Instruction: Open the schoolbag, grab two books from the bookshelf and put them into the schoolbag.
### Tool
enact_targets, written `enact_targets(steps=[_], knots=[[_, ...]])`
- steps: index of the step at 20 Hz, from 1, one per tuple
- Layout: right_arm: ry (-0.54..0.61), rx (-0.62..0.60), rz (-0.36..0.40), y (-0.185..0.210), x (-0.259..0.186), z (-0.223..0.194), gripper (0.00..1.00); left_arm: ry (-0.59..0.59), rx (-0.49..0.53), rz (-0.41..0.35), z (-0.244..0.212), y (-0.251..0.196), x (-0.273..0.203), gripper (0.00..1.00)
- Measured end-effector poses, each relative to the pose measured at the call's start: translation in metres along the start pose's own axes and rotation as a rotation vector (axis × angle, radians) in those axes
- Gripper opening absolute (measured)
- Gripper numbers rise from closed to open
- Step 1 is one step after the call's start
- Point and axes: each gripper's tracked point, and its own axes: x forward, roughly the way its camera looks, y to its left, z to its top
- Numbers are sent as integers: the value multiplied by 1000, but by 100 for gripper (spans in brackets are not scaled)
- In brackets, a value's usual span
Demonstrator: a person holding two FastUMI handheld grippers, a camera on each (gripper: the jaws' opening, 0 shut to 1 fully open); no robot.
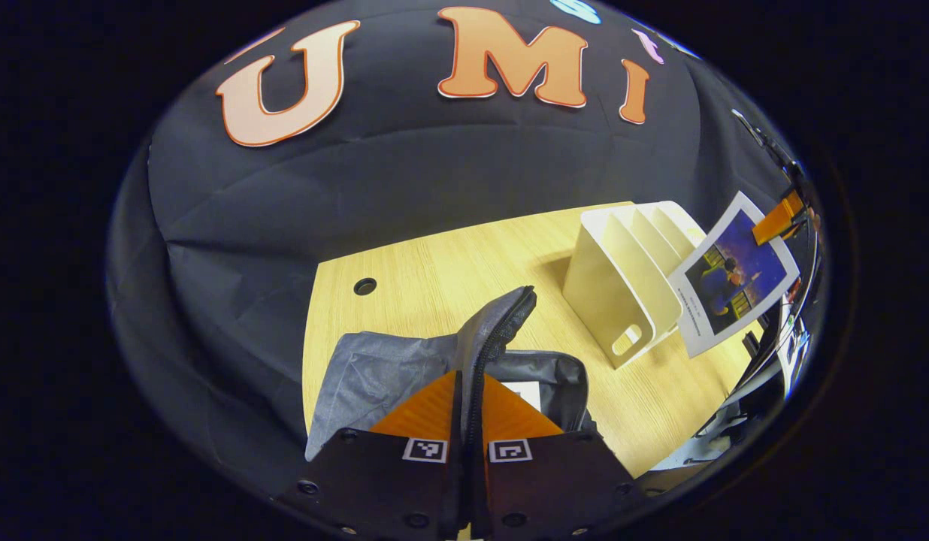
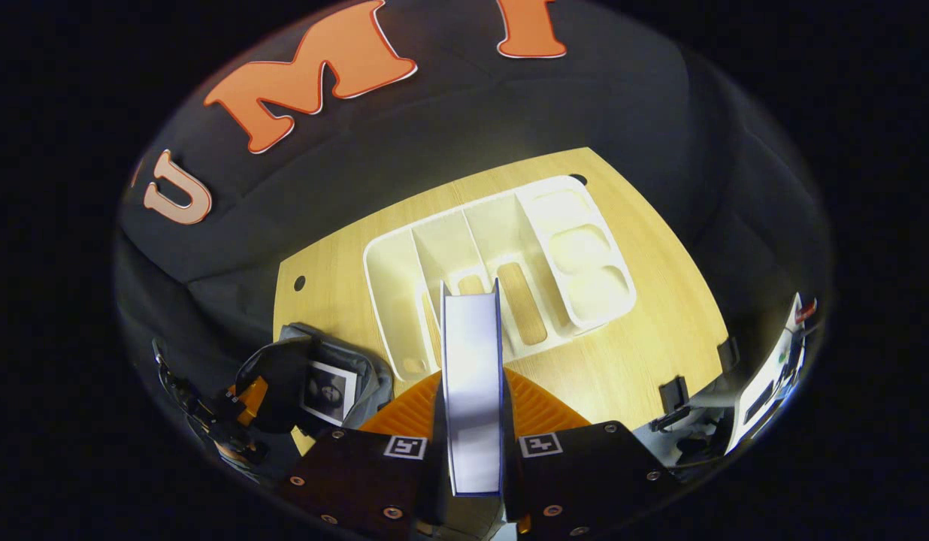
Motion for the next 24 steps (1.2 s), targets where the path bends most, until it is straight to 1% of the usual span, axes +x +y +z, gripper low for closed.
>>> enact_targets(steps=[6,9,10,15,16,20,24], knots=[[-9,78,3,4,-19,-51,30,-9,19,-43,-6,-3,-7,6],[-11,107,10,13,-25,-77,30,-15,60,-58,-11,-5,-11,6],[-8,114,23,18,-28,-86,29,-12,69,-66,-11,-6,-12,6],[-14,183,115,49,-37,-116,29,-21,91,-89,-10,-5,-15,6],[-24,203,132,60,-38,-117,29,-29,88,-88,-10,-3,-16,6],[-29,201,245,114,-37,-126,28,-35,84,-91,-13,-2,-20,6],[-58,181,334,145,-40,-127,28,-47,81,-82,-10,4,-27,6]])
